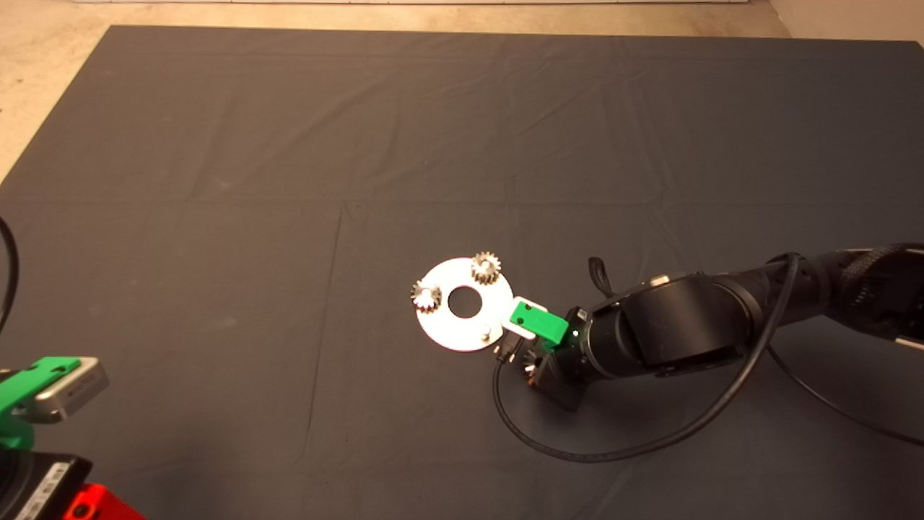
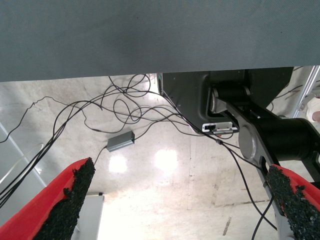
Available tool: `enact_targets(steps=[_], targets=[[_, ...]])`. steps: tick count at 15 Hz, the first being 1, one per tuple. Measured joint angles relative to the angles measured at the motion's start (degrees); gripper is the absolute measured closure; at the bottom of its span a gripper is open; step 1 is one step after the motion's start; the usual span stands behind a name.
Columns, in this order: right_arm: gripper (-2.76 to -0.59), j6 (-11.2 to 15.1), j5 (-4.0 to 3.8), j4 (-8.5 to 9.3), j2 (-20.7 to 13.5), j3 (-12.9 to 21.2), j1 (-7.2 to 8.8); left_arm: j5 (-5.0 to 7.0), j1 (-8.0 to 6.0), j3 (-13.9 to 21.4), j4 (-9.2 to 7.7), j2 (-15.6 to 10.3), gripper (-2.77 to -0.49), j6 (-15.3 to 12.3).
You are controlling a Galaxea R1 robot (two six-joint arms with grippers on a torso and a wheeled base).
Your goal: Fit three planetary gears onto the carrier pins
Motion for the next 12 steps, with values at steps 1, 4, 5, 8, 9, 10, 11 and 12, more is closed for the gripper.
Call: enact_targets(steps=[1,4,5,8,9,10,11,12], targets=[[-1.00,0.8,0.02,0.55,0.3,0.0,1.86,0.00,0.00,0.0,0.00,0.0,-2.51,0.0],[-1.01,2.2,-0.13,1.76,2.4,-0.4,5.38,0.00,0.00,0.0,0.00,0.0,-2.51,0.0],[-1.00,2.6,0.04,2.43,3.1,-0.5,5.55,0.00,0.00,0.0,0.00,0.0,-2.51,0.0],[-1.00,3.3,0.04,3.91,5.0,-1.3,6.09,0.00,0.00,0.0,0.00,0.0,-2.51,0.0],[-1.00,3.4,0.00,3.95,5.6,-1.9,6.36,0.00,0.00,0.0,-0.02,0.0,-2.51,0.0],[-1.00,3.5,0.00,3.96,6.1,-2.4,6.50,0.00,0.00,0.0,0.00,0.0,-2.51,0.0],[-0.99,3.7,0.06,4.12,6.9,-3.0,6.56,0.00,0.00,0.0,0.00,0.0,-2.51,0.0],[-0.99,3.7,0.11,4.40,7.3,-3.4,6.71,0.00,0.00,0.0,0.00,0.0,-2.51,0.0]])
